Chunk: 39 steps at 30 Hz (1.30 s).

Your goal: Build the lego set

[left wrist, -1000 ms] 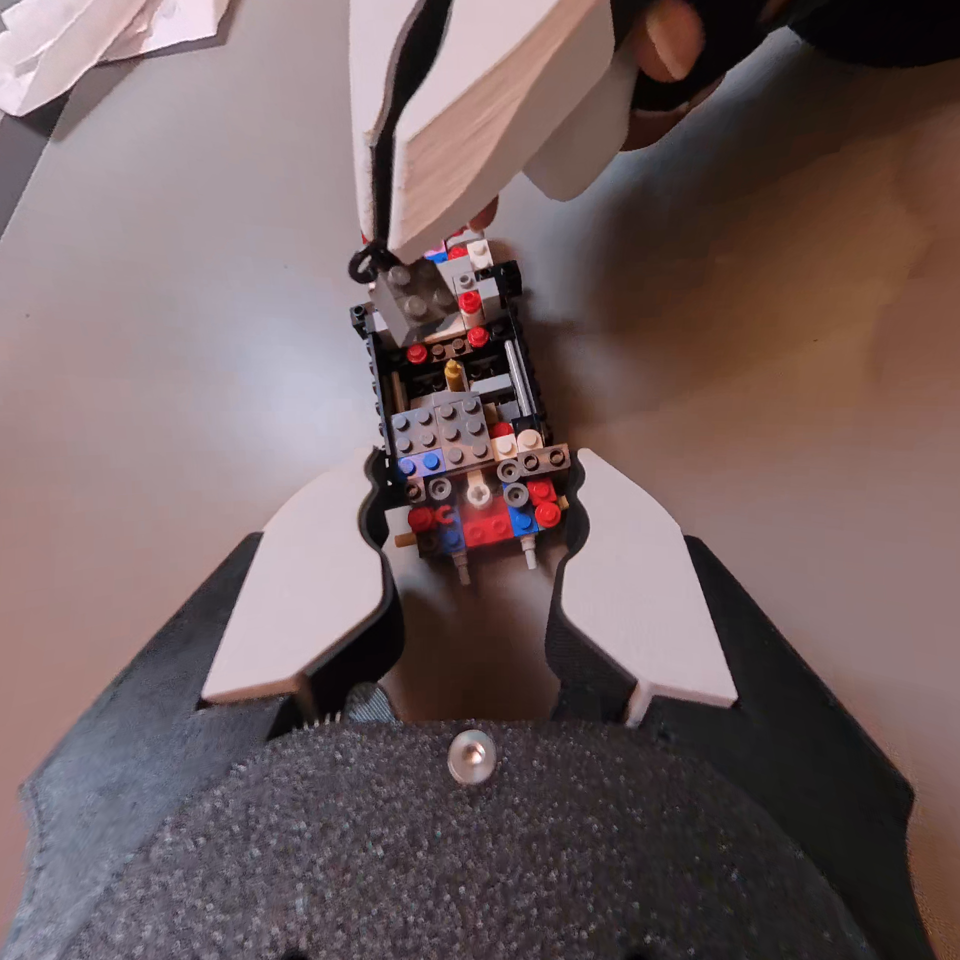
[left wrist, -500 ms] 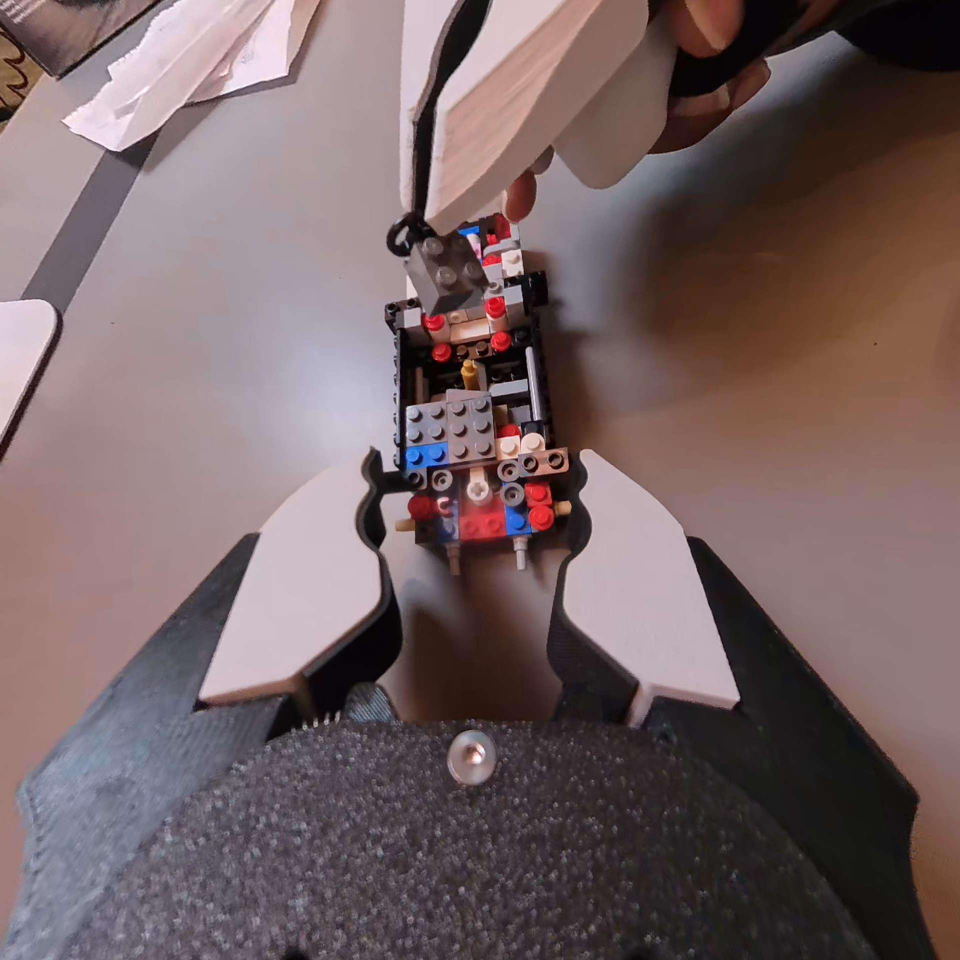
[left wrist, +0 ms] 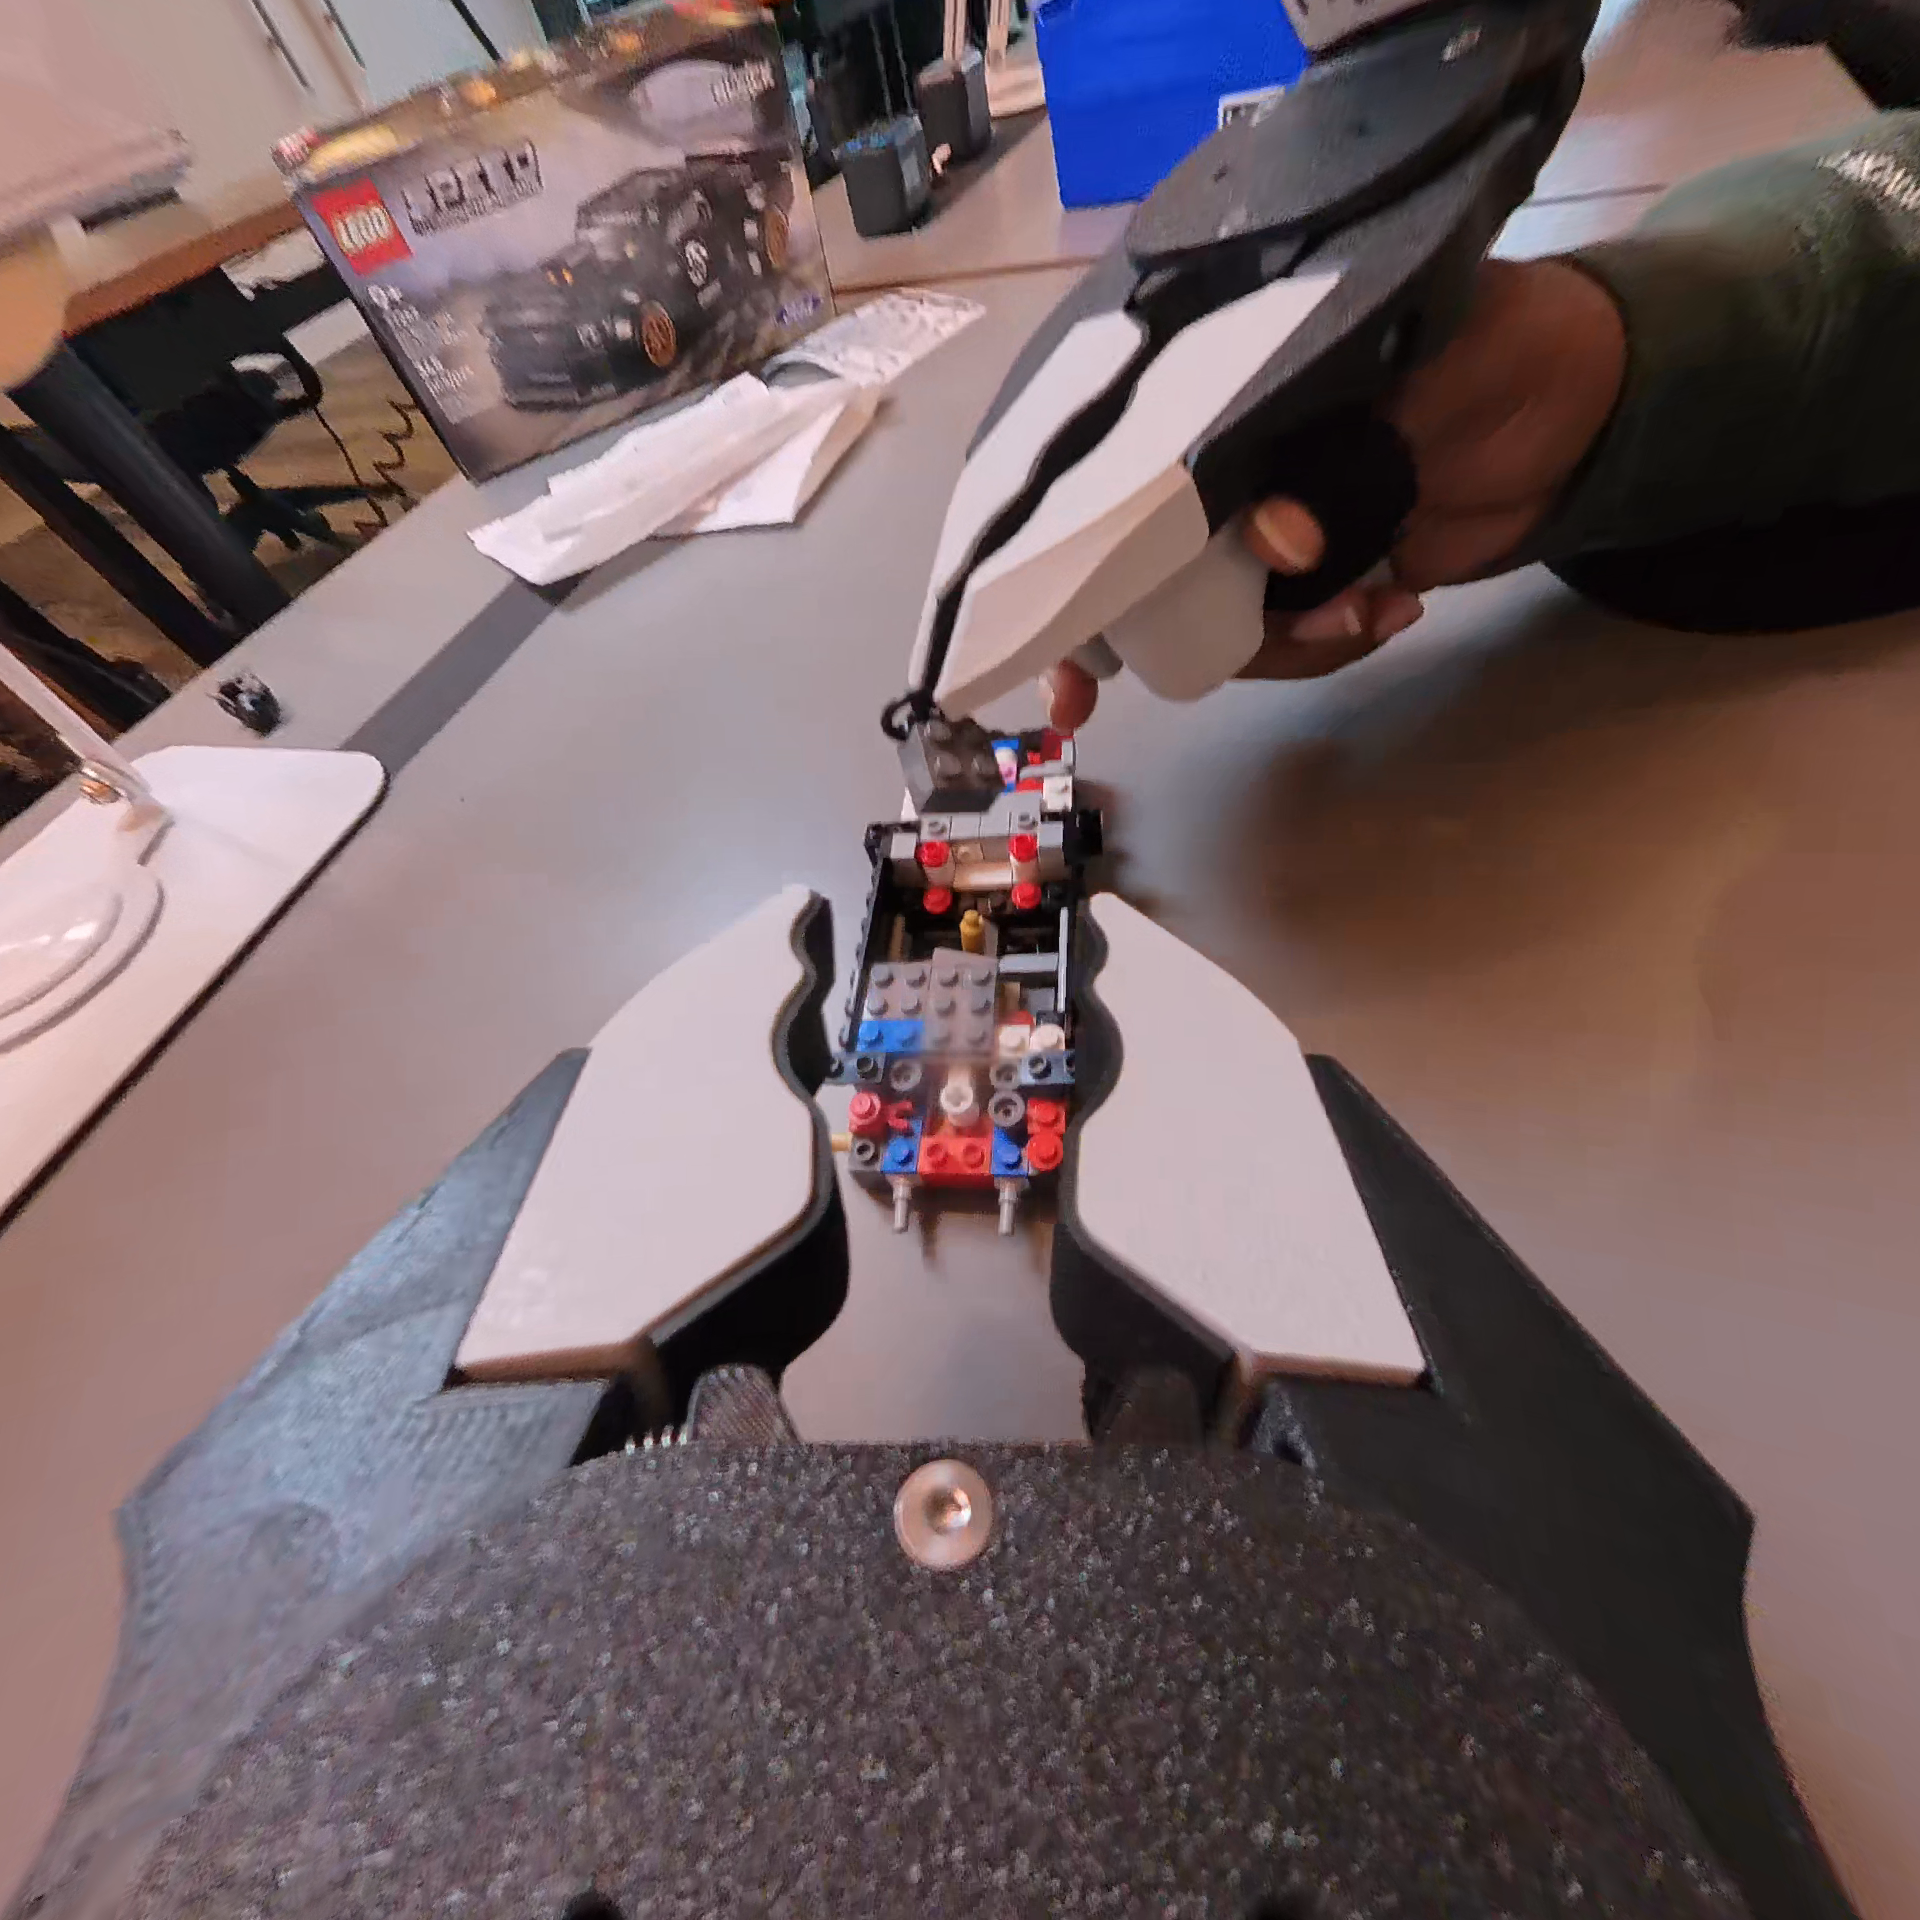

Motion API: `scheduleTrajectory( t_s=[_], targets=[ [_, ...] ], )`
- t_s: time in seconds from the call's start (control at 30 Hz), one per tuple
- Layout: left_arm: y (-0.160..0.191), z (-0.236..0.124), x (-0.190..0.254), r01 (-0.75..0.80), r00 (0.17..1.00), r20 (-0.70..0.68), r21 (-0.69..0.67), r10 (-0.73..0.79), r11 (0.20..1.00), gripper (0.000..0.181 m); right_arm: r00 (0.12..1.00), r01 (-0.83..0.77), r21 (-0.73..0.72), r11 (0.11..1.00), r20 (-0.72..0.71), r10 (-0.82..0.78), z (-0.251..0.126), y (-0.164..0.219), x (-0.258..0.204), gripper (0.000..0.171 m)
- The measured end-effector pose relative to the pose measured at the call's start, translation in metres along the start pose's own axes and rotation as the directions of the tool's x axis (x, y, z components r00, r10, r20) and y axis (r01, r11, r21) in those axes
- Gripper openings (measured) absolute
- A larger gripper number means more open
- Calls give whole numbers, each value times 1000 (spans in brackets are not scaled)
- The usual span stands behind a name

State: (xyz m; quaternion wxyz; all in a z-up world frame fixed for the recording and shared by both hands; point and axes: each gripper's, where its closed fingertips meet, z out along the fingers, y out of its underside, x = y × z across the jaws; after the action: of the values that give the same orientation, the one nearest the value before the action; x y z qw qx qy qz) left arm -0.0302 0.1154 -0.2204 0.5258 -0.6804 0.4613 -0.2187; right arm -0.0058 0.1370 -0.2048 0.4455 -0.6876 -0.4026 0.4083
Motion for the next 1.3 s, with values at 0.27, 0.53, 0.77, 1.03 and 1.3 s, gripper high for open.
scheduleTrajectory(
  t_s=[0.27, 0.53, 0.77, 1.03, 1.3],
  targets=[
    [-13, 1, 8, -79, 996, 42, 32, 78, 996, 30, 997, -32, -7, 999, 76, 32, 6, 2, -20, 2],
    [-8, 4, 14, -137, 989, 55, -28, 139, 990, 19, 992, -47, -39, 998, 114, 51, 7, 6, -27, 2],
    [-4, 2, 18, -155, 988, 20, -38, 156, 987, 18, 989, -25, -85, 996, 145, 38, 7, 13, -28, 2],
    [-9, -2, 20, -181, 983, 11, -13, 182, 983, 18, 985, -23, -78, 997, 170, 36, 6, 12, -32, 3],
    [-9, 1, 17, -296, 950, 95, -23, 297, 955, 19, 987, -57, -71, 996, 145, 67, 7, 10, -31, 2]
  ],
)
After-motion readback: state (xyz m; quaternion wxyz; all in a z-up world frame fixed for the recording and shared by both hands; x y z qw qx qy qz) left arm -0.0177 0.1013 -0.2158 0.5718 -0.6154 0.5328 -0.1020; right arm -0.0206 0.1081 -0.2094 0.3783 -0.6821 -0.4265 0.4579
